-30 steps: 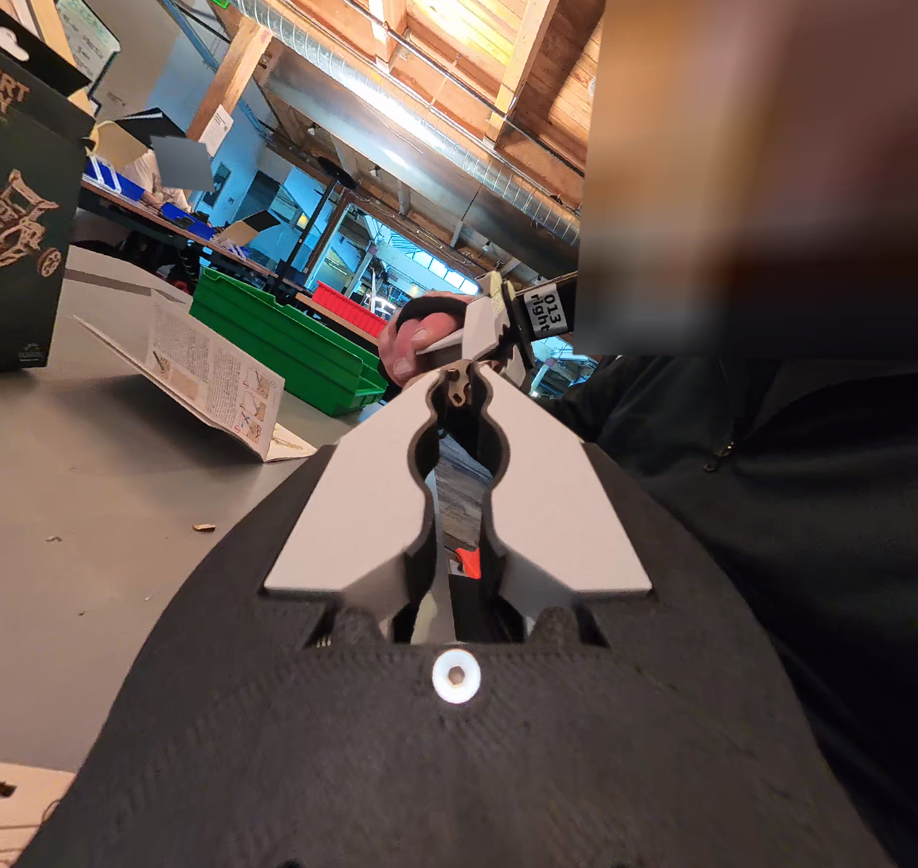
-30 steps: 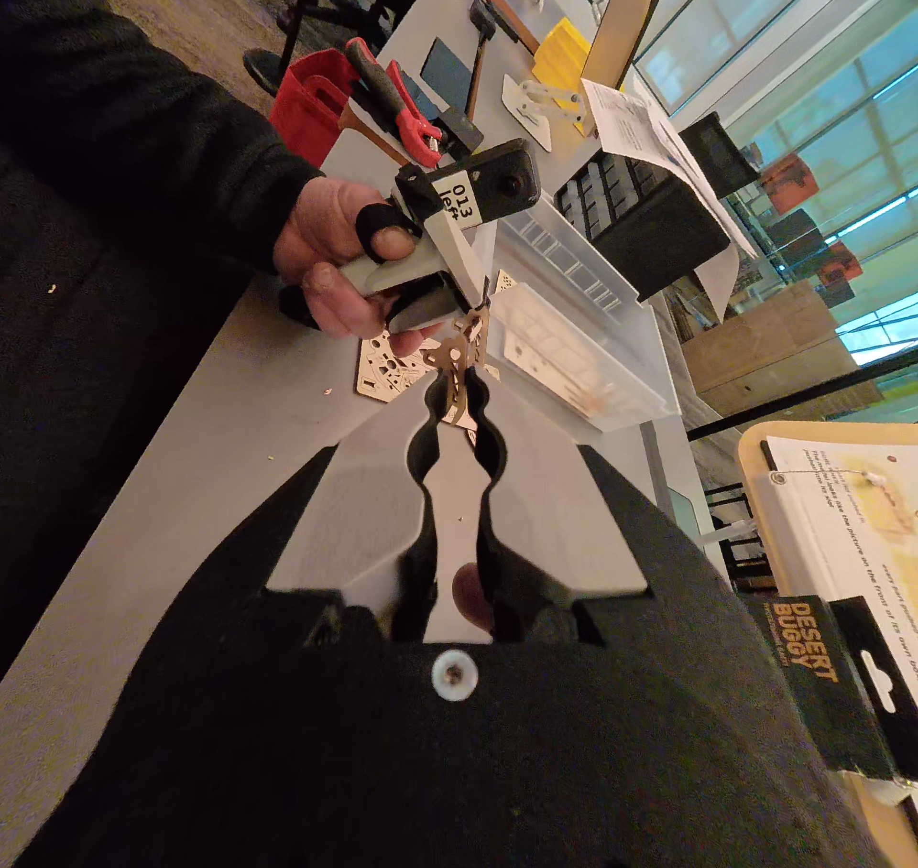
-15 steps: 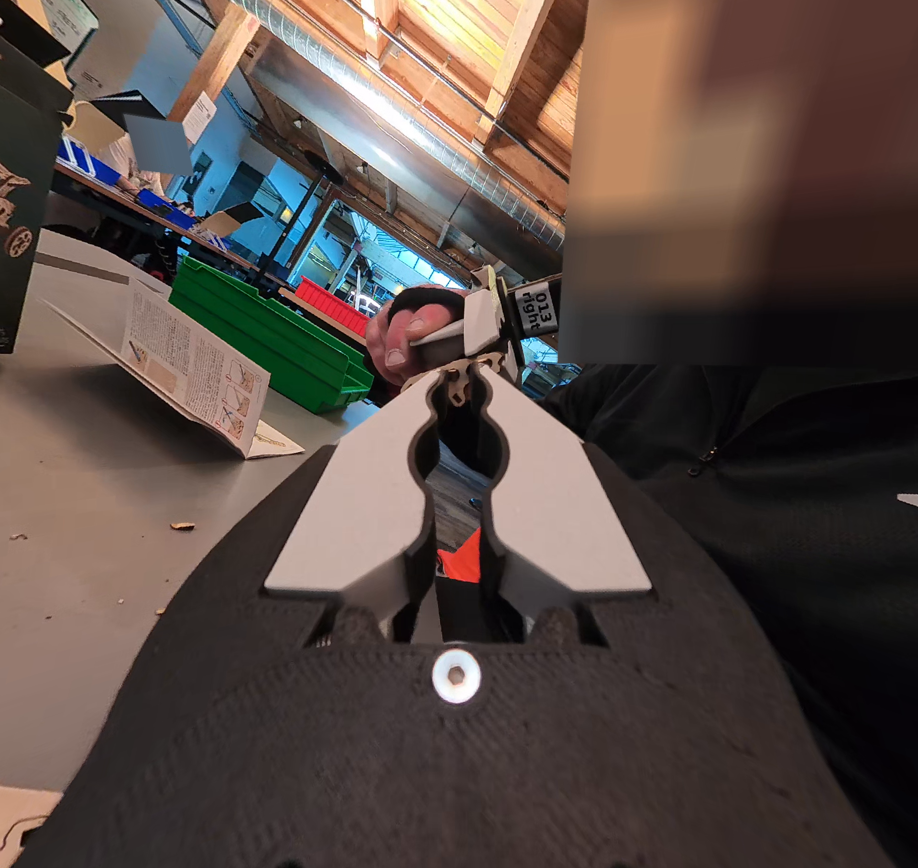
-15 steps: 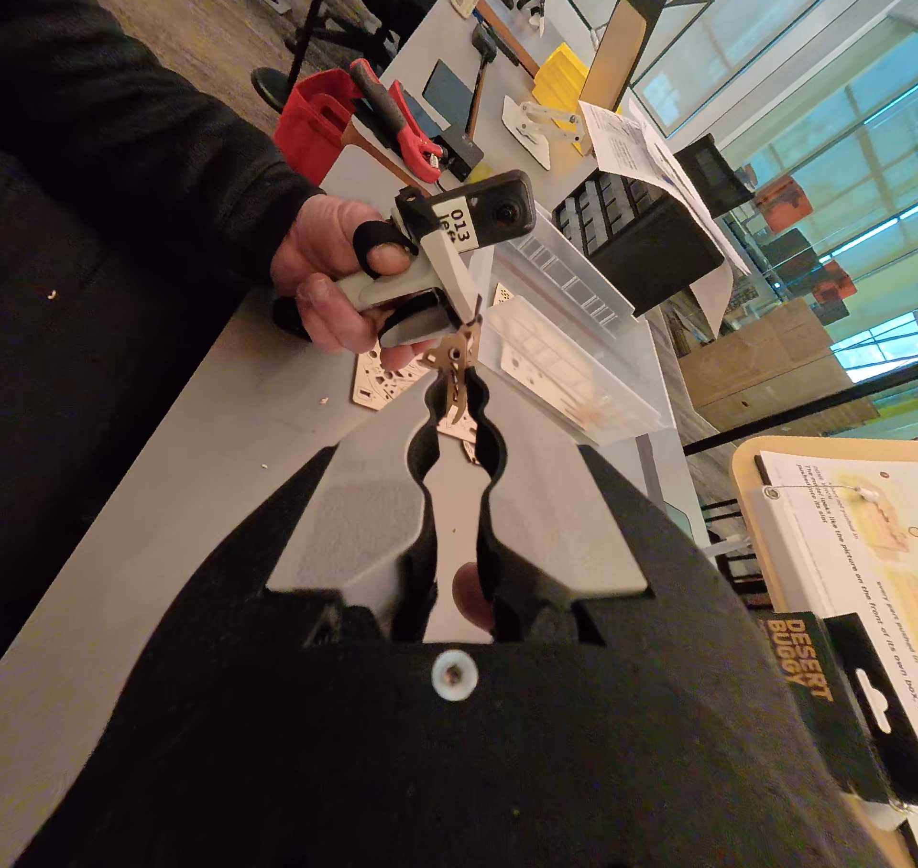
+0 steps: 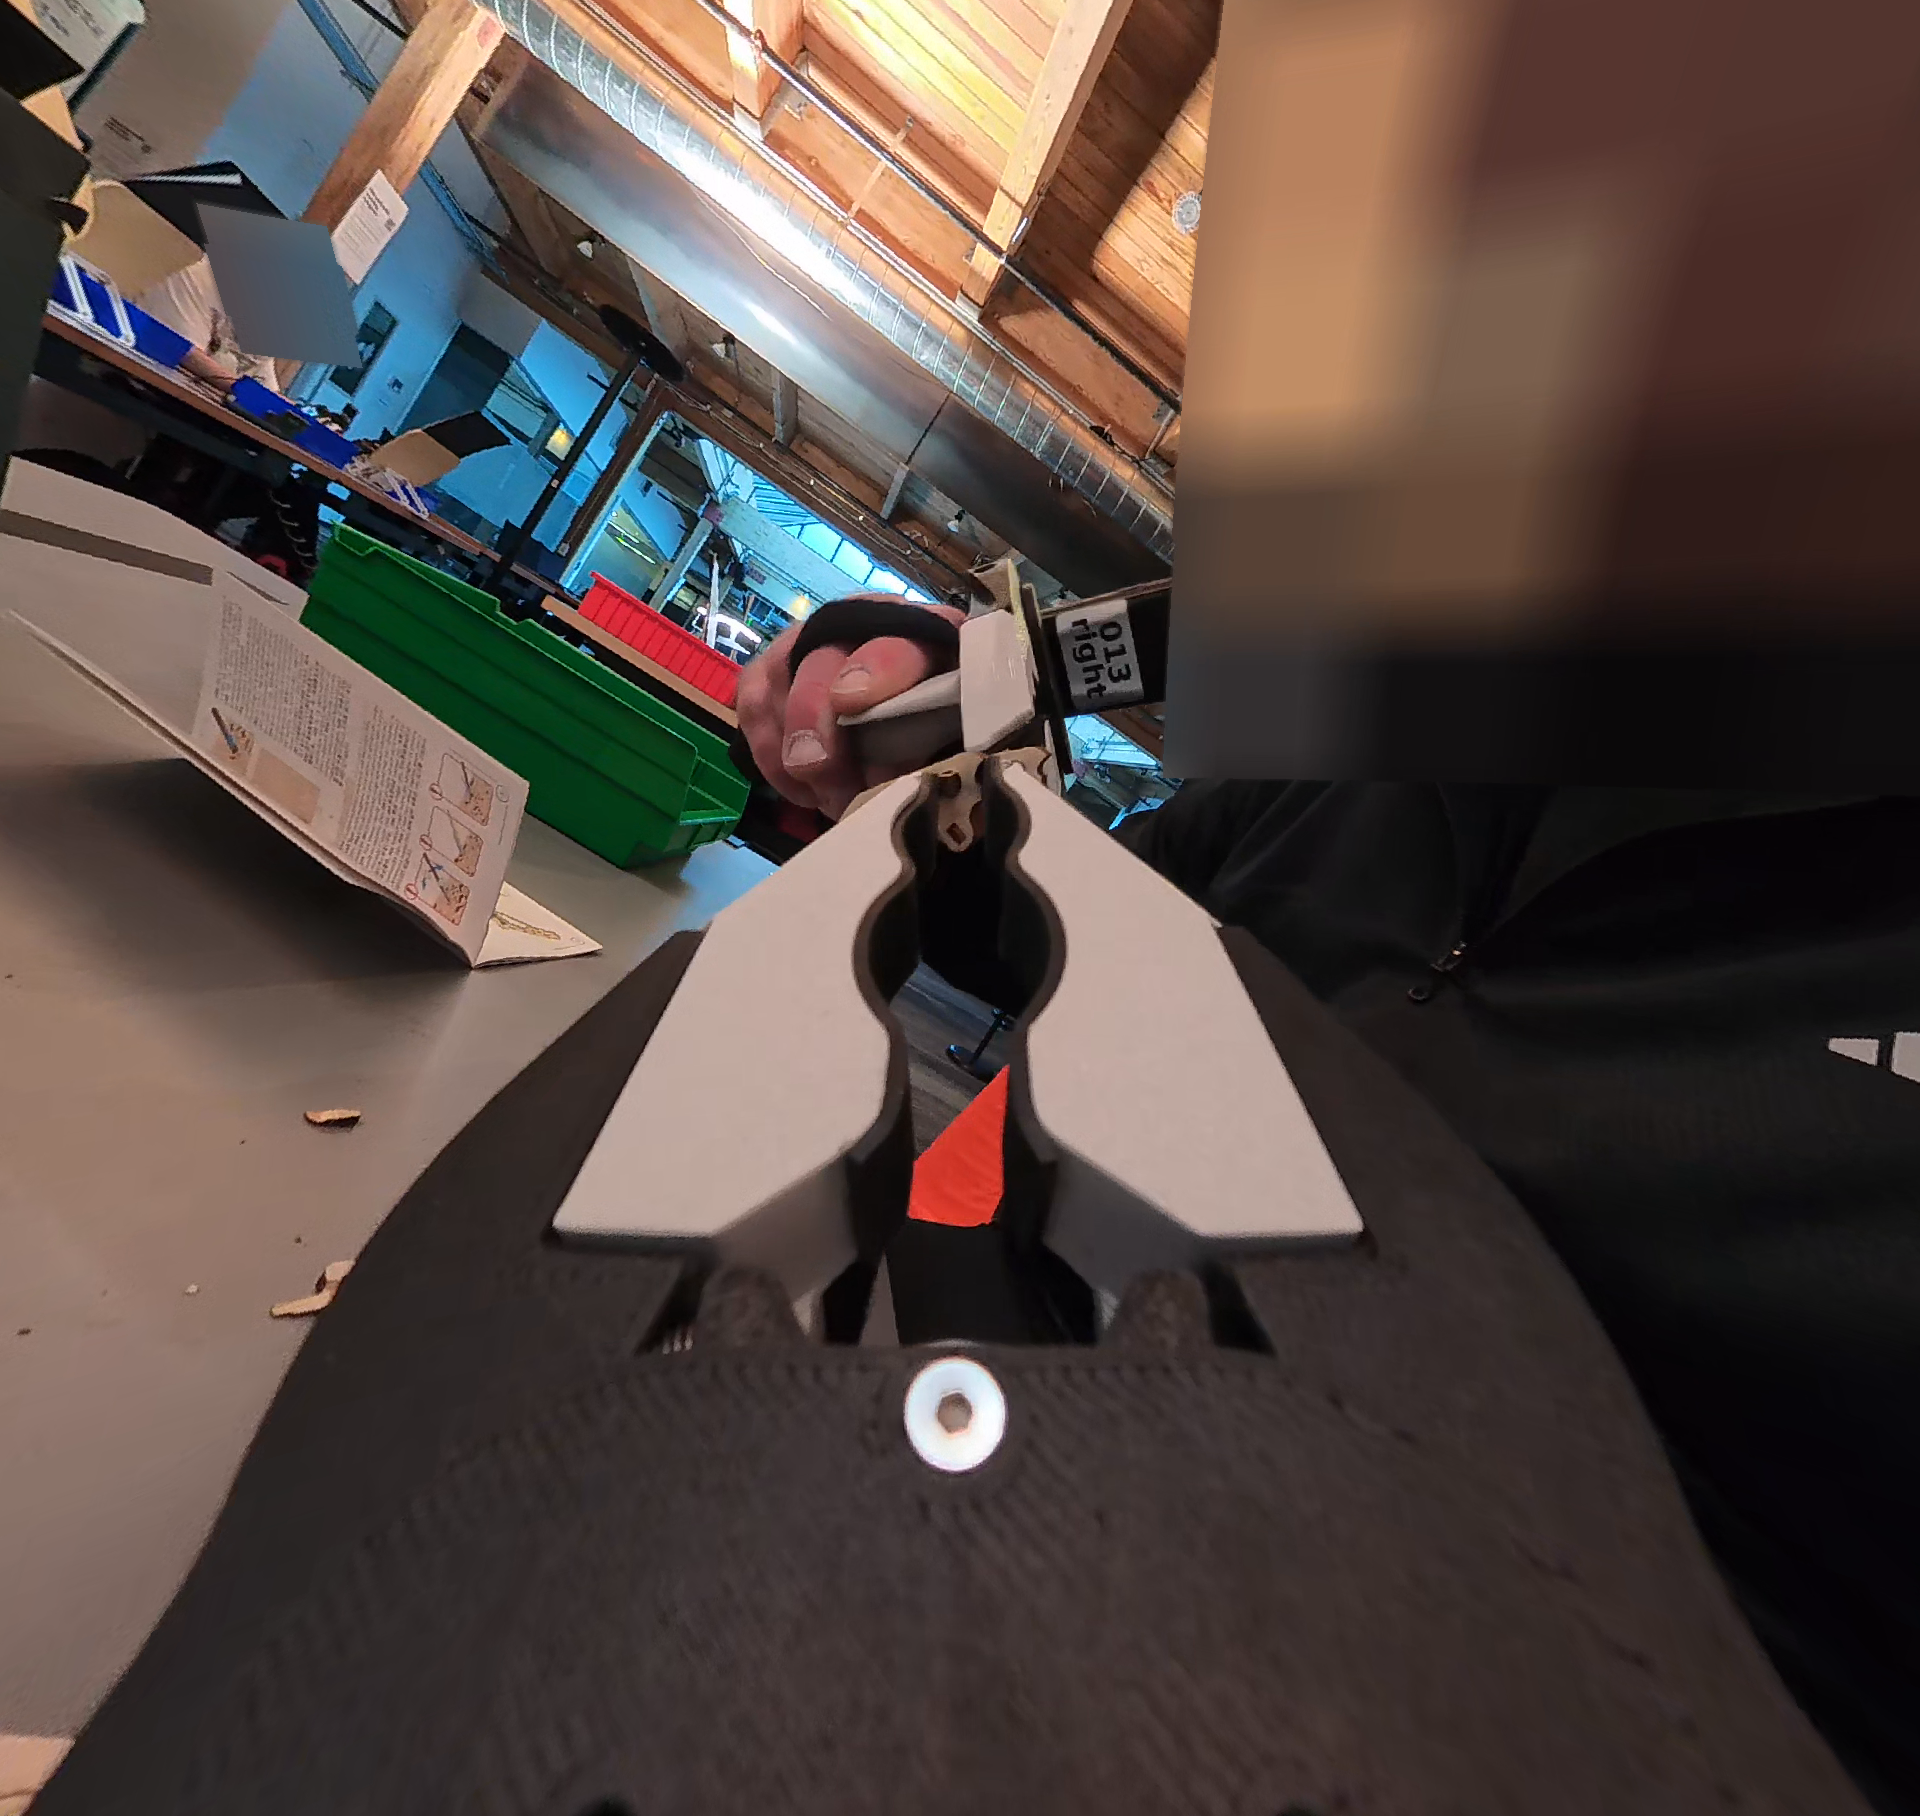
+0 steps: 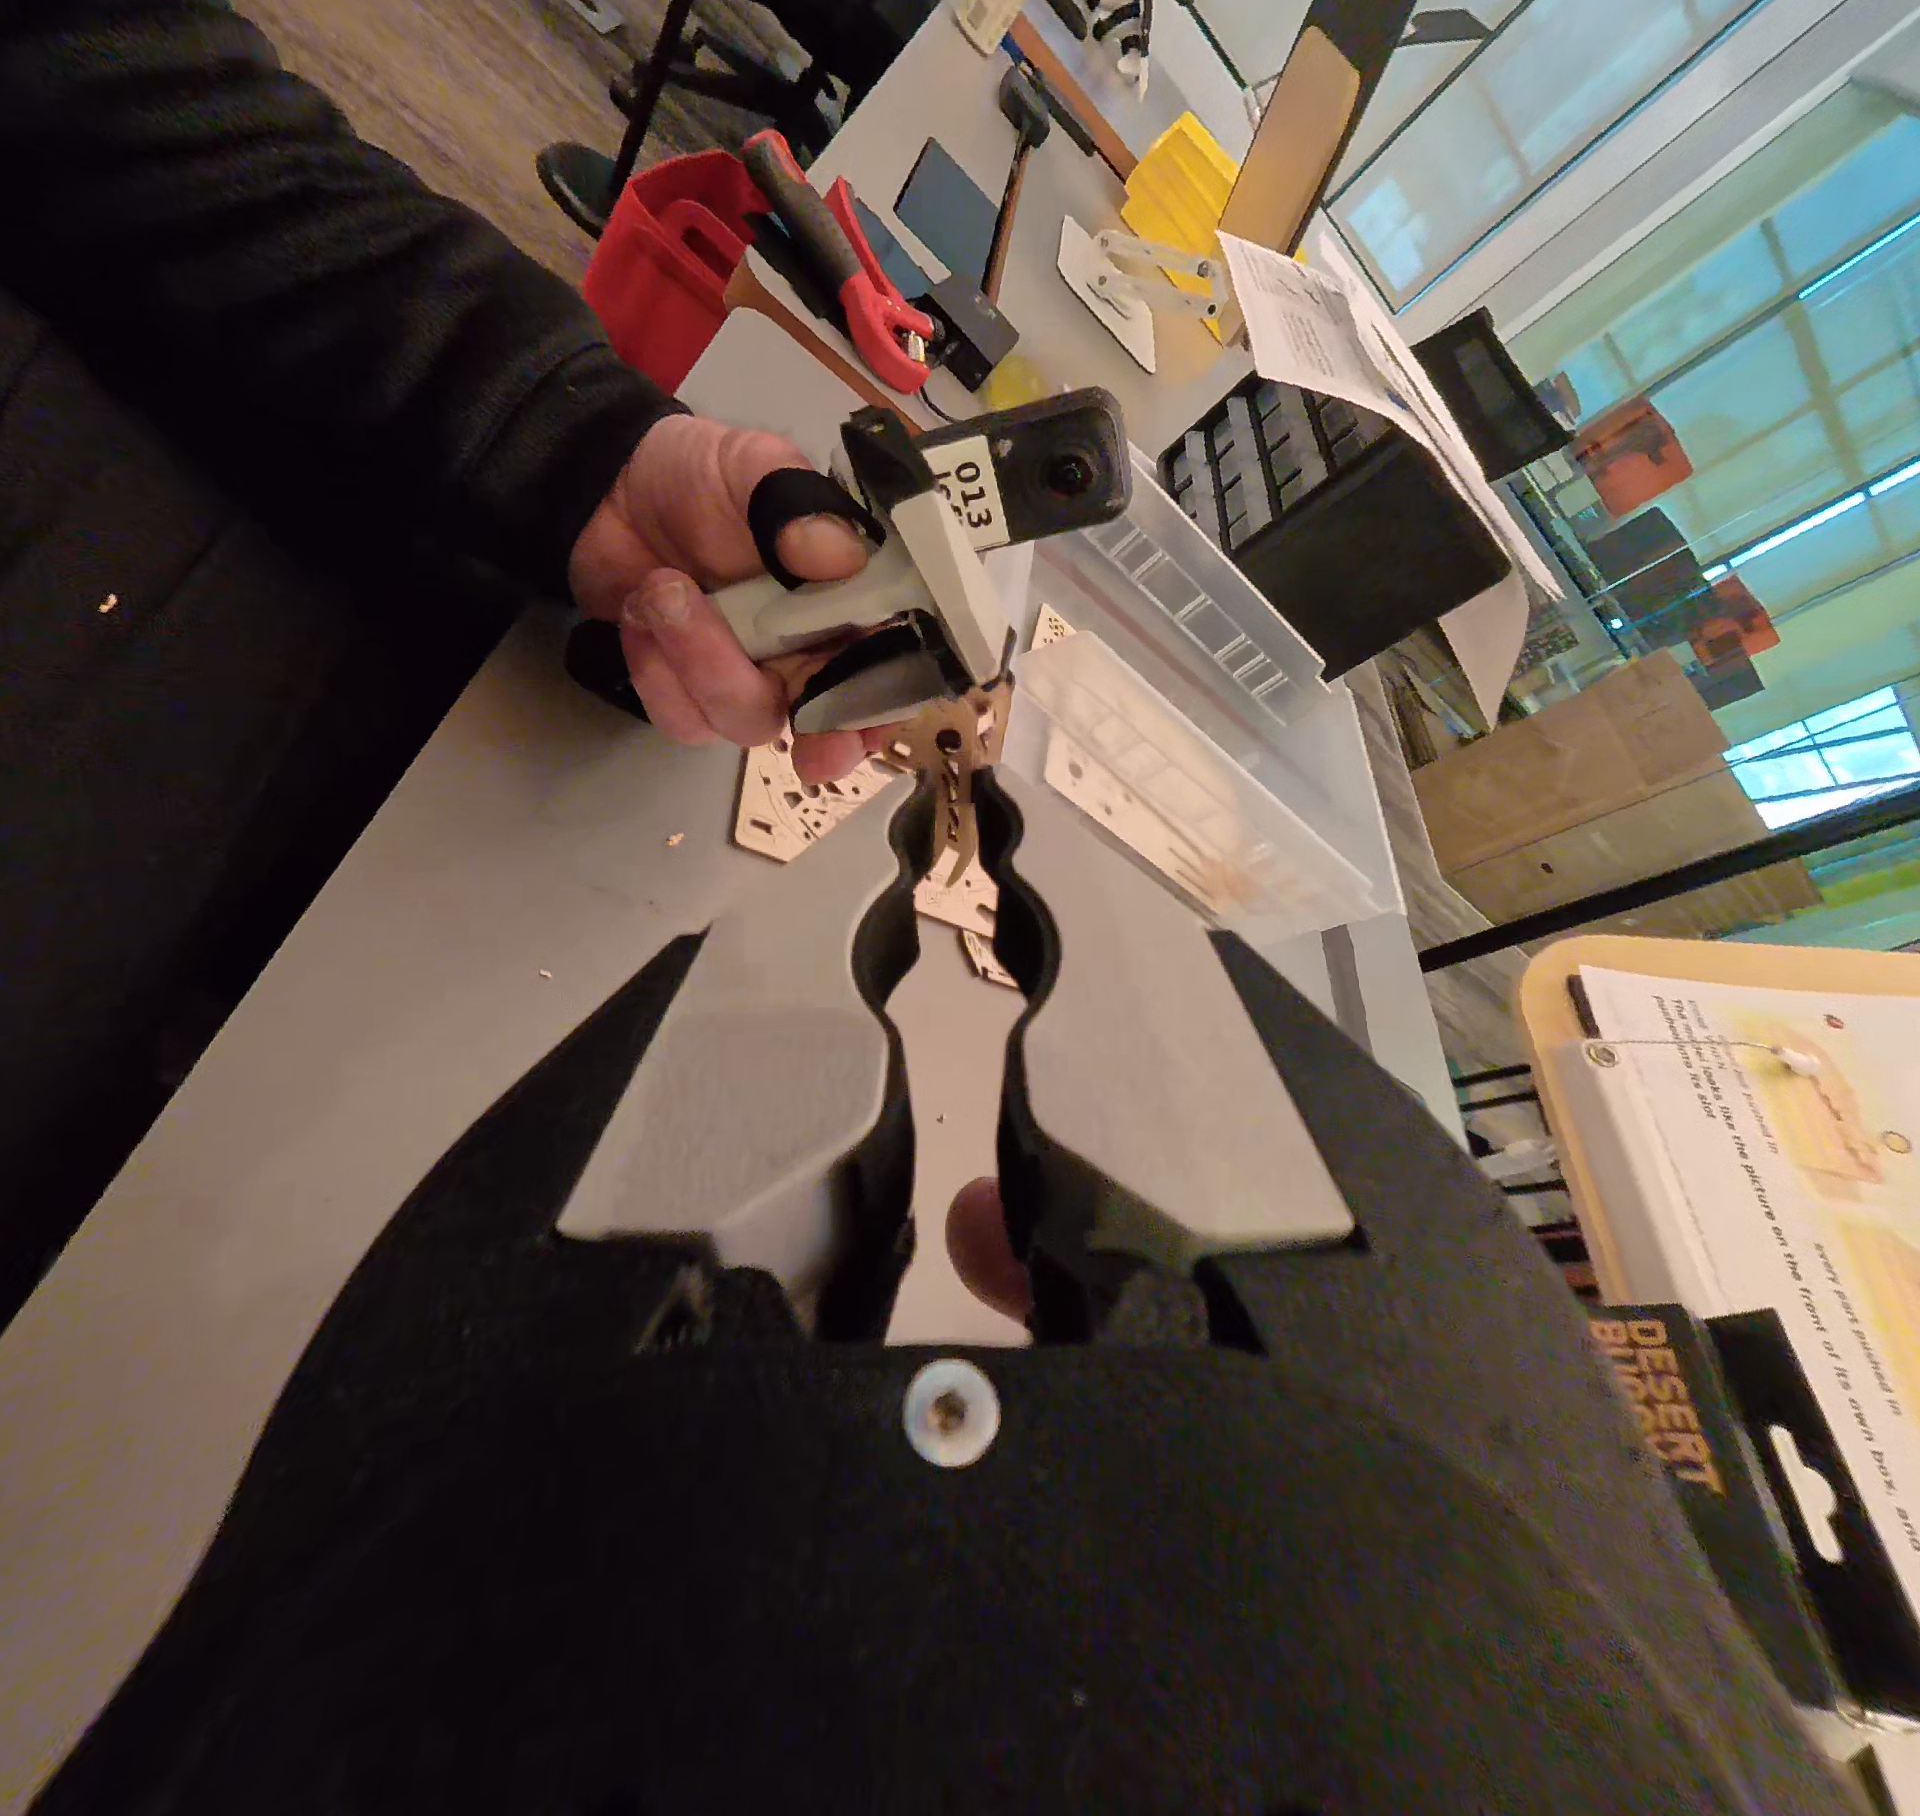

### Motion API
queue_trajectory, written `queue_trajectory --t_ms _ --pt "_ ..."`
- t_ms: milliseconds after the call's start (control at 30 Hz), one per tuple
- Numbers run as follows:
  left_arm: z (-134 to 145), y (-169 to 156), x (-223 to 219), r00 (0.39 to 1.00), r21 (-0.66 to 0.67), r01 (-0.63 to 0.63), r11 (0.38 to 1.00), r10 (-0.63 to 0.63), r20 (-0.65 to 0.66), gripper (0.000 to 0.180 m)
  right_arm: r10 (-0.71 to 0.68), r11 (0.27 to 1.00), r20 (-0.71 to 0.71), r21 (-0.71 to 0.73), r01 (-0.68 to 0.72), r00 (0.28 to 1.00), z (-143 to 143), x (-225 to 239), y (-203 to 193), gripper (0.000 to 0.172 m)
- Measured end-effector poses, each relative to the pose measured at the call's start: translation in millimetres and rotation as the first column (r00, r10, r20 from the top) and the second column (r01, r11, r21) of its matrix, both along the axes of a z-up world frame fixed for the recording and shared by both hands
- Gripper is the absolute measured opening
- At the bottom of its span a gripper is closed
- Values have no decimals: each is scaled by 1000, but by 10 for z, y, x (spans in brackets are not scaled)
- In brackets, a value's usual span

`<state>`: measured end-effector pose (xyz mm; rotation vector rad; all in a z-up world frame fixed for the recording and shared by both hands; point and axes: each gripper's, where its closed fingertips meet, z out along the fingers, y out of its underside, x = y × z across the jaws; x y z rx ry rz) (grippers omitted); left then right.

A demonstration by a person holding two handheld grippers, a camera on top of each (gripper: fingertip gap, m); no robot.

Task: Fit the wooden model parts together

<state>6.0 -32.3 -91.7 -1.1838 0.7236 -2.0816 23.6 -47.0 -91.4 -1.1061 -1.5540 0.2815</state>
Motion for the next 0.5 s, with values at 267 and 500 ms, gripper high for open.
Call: queue_trajectory --t_ms 267,500 --pt "14 28 5 999 18 -33 999 33 -25 6 -56 996 51 66 52 997 5 -2 60 6" --pt "3 91 10 995 23 -94 995 95 -43 6 -143 984 46 112 137 989 -61 -16 128 6"
